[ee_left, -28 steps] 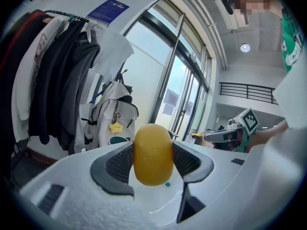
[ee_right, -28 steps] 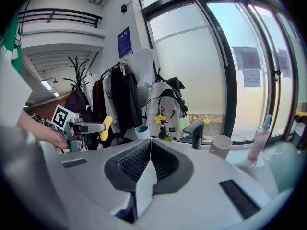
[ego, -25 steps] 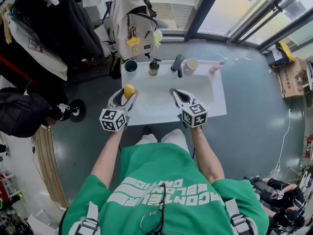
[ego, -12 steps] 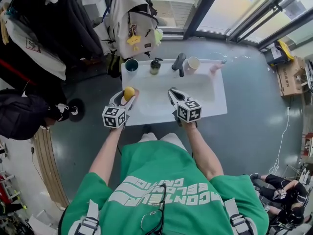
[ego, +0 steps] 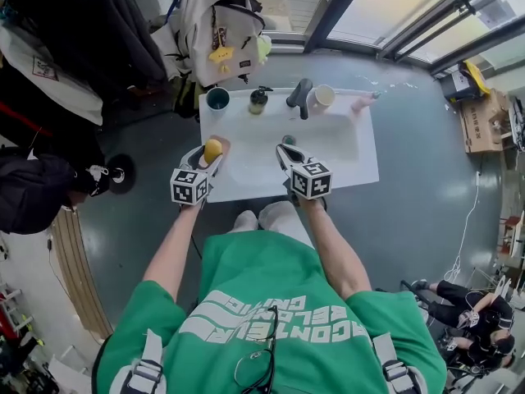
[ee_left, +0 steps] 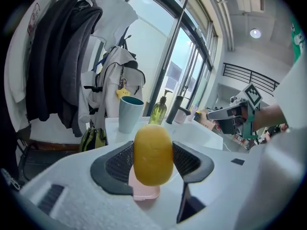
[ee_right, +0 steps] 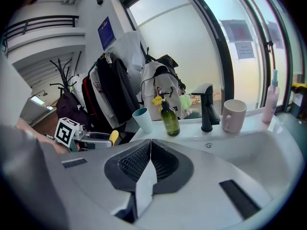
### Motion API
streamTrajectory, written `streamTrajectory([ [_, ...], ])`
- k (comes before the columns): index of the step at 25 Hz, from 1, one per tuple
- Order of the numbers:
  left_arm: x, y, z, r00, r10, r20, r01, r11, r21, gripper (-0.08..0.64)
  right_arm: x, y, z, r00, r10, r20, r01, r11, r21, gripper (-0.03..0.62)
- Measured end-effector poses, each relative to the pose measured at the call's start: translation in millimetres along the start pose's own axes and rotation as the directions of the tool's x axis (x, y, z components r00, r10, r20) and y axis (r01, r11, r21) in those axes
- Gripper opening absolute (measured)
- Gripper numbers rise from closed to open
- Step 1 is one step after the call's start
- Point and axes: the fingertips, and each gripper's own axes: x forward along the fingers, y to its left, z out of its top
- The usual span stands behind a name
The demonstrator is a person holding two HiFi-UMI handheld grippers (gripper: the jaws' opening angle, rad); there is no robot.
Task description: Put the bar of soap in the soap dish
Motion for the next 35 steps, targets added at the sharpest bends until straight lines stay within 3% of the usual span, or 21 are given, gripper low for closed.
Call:
streamTrajectory([
  [19,36,22,-45,0.969,0.063,-0.238,-0.050,0.997,0.060,0.252,16,1,-19,0.998,-0.009,-0.057,0.009,1.000,0.010,0.015],
  [35,57,30,-59,0.941,0.088,-0.326,-0.055,0.993,0.108,0.252,17,7,-30,0.997,-0.014,-0.076,0.015,1.000,0.016,0.015],
])
